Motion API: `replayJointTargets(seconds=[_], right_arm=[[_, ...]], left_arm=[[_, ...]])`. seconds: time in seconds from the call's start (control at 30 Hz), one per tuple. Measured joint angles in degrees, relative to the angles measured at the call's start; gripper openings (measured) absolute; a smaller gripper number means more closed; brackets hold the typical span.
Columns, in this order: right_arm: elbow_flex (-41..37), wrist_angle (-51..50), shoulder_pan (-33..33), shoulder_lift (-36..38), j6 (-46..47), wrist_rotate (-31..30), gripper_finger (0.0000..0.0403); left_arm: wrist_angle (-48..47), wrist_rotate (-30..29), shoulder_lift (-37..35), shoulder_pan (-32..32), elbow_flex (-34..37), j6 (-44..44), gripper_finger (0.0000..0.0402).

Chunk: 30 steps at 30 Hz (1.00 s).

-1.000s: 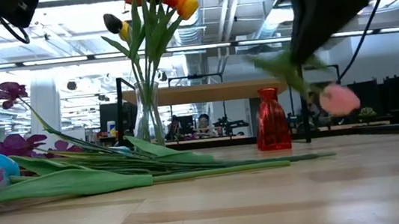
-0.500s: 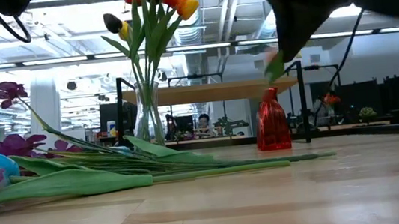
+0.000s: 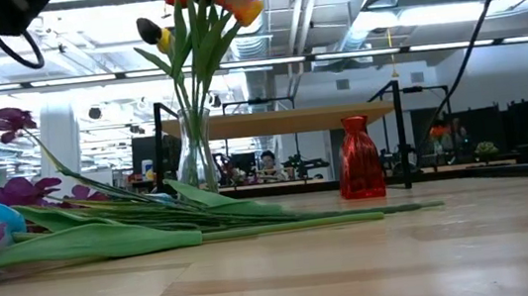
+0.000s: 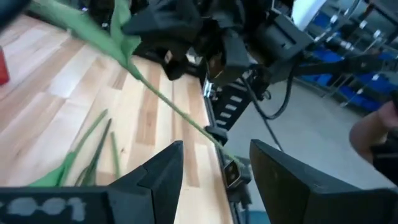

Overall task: Pick and place flowers into a vace then onto a shelf
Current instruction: Put the pink tulip into the red vase

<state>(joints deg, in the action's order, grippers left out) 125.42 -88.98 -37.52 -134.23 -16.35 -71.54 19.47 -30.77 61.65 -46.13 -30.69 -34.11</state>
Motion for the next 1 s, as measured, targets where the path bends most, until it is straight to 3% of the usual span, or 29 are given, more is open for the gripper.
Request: replayJointTargets(seconds=[0.17, 0.33, 0.73, 1.0], right_arm=[[0.0, 5.3, 0.0, -0.1, -11.4, -11.2, 0.0000], [0.0, 16.8, 0.1, -0.1, -24.6, -16.8, 0.0000], [0.0, 25.4, -0.3, -0.1, -27.2, -16.9, 0.0000], [0.0, 28.9, -0.1, -0.1, -27.9, -15.3, 0.0000]], left_arm=[[7.2, -0.1, 4.0, 0.0, 0.0, -1.0, 0.0175], [11.2, -0.2, 6.6, 0.0, -0.1, -0.9, 0.0175], [12.5, -8.4, 8.8, 0.4, -0.1, 4.1, 0.0175], [15.0, -8.7, 8.8, 3.6, -0.1, 10.5, 0.0175]])
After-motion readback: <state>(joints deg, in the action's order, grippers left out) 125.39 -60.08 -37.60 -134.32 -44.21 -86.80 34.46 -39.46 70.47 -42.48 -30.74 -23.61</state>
